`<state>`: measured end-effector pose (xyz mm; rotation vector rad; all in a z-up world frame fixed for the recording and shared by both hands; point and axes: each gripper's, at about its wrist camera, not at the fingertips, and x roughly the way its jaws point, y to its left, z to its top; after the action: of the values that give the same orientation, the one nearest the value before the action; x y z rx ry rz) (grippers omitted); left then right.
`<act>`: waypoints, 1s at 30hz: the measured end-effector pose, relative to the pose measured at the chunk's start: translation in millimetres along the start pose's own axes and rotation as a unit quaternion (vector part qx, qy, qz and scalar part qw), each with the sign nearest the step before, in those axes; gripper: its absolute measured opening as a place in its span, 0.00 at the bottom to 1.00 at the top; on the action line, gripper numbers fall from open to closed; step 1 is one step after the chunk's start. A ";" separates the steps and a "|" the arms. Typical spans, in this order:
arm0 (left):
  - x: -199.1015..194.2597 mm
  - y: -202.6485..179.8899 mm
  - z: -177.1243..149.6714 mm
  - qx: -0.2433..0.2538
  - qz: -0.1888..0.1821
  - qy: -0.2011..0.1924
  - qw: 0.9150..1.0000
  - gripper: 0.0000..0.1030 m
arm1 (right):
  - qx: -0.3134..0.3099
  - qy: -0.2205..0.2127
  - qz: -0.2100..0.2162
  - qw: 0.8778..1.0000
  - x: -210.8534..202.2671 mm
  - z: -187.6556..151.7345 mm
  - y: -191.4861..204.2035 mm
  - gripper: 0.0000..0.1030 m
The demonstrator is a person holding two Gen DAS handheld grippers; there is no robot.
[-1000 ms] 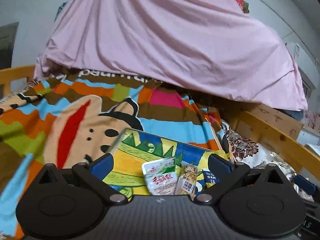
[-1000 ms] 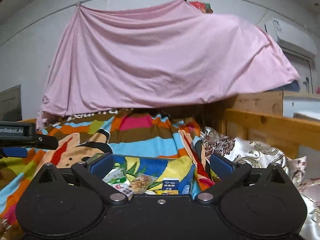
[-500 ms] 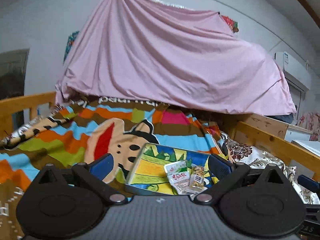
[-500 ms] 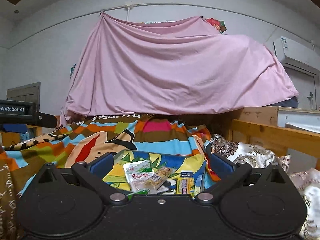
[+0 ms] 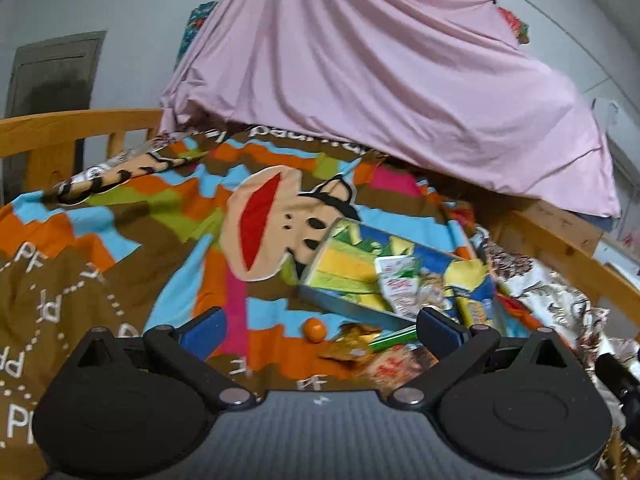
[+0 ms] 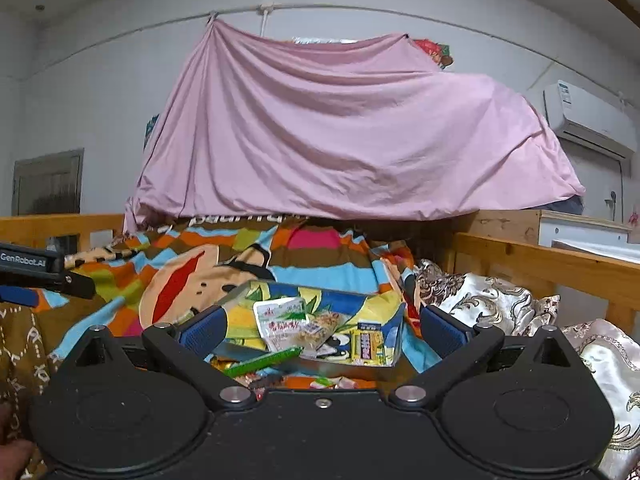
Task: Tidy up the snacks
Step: 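Lift both tools up and away from the tray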
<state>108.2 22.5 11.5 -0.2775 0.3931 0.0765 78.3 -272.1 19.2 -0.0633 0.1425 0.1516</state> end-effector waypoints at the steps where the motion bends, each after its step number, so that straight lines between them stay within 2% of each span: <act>1: -0.4 3.3 -1.7 0.001 0.005 -0.001 1.000 1.00 | -0.004 0.005 -0.003 1.000 2.0 -1.2 1.9 0.99; 14: 7.3 16.6 -11.1 0.001 -0.004 -0.004 1.000 1.00 | -0.039 0.056 0.006 0.998 24.0 -10.6 17.0 0.99; 20: 10.5 14.0 -14.7 0.011 -0.024 -0.010 1.000 1.00 | -0.060 0.101 -0.006 0.993 40.8 -17.4 23.9 0.99; 30: 30.1 -0.7 -27.9 0.052 -0.044 0.011 0.998 1.00 | -0.051 0.148 -0.020 0.987 57.5 -25.0 18.5 0.99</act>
<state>125.8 14.6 -24.7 -0.1937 0.4041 -0.0334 128.3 -247.3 -14.8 -0.1905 0.4302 0.1078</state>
